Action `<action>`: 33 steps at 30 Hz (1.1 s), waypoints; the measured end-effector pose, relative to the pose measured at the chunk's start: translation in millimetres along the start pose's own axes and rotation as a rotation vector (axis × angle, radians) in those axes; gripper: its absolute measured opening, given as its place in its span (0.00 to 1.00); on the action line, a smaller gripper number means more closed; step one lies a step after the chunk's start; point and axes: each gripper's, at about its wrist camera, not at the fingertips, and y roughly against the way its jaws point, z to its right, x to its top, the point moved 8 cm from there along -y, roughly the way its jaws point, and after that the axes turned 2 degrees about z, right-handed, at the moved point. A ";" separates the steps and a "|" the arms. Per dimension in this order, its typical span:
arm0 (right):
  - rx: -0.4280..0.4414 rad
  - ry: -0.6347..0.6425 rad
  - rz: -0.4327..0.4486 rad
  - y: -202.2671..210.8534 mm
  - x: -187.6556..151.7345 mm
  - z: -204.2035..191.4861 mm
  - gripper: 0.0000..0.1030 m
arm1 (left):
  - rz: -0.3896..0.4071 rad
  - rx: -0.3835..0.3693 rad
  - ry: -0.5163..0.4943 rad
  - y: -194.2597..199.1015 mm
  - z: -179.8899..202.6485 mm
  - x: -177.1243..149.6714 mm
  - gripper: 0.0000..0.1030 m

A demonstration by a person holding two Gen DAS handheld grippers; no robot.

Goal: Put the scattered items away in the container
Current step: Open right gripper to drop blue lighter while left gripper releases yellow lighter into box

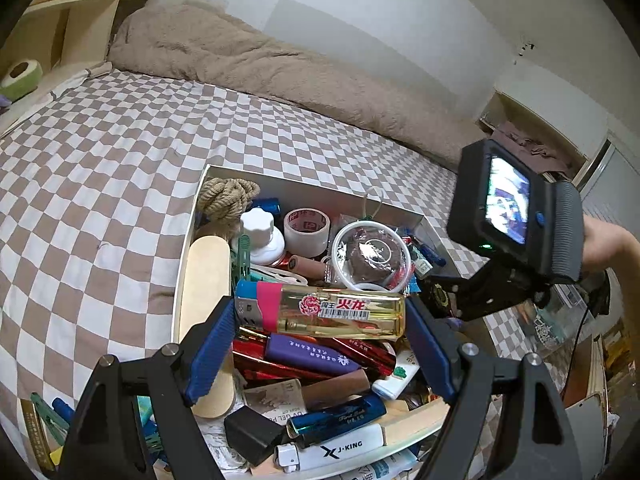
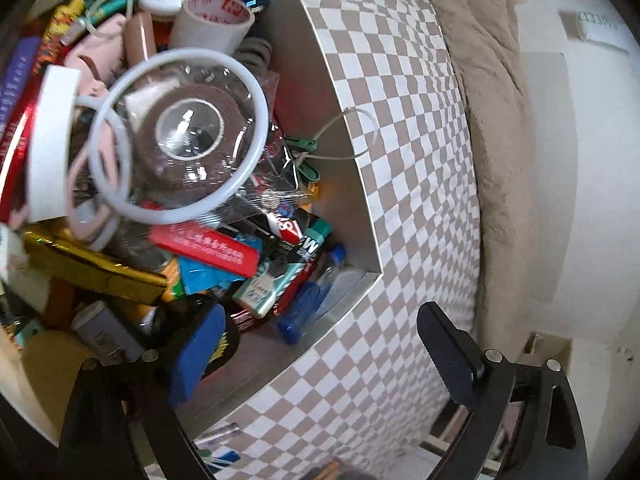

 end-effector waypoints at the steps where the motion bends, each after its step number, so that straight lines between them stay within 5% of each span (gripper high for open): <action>1: 0.009 -0.010 0.013 4.1 -2.3 -1.7 0.94 | -0.001 0.000 0.000 -0.3 -0.1 -0.3 0.80; 7: 0.077 -0.128 0.132 27.9 -4.8 -4.8 0.94 | -0.009 0.002 0.000 -3.0 -1.7 -1.2 0.80; 18: 0.164 -0.607 0.345 58.9 -9.6 10.4 0.94 | 0.020 -0.040 0.029 -1.1 -1.8 5.2 0.80; 33: 0.291 -0.975 0.379 62.9 -42.6 -20.2 0.94 | 0.012 -0.004 -0.055 -19.9 15.7 18.1 0.80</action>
